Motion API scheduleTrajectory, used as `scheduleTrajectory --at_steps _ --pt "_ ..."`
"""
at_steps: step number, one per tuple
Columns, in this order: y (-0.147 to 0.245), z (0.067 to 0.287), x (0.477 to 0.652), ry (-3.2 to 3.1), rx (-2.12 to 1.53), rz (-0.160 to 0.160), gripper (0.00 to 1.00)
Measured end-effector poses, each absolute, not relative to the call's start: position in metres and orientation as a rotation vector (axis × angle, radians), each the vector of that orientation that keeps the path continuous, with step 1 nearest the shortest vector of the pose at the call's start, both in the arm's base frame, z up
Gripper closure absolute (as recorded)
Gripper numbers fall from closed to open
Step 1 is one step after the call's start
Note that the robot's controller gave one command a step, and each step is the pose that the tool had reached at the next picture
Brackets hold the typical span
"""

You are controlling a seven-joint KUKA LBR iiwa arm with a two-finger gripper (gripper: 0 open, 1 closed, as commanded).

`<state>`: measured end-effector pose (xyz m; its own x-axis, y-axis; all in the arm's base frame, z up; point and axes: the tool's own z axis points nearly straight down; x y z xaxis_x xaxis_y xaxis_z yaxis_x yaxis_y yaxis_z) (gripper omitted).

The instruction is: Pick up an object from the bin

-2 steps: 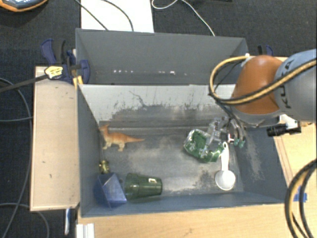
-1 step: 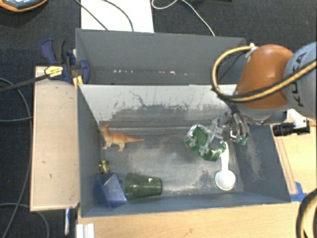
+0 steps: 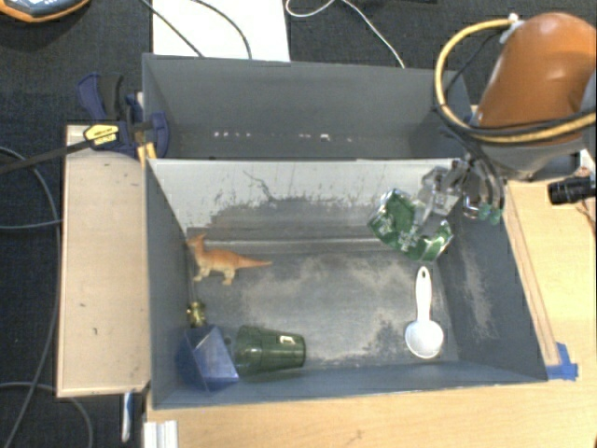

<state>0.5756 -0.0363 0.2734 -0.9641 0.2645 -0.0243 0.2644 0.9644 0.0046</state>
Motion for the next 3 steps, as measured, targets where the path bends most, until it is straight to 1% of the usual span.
scheduleTrajectory --at_steps 1,2,3 --pt "-0.039 0.165 0.572 3.101 0.441 0.002 1.0" --pt "-0.009 0.243 0.591 3.06 0.53 0.007 1.0" --pt "-0.025 0.194 0.561 3.107 0.423 0.001 1.0"
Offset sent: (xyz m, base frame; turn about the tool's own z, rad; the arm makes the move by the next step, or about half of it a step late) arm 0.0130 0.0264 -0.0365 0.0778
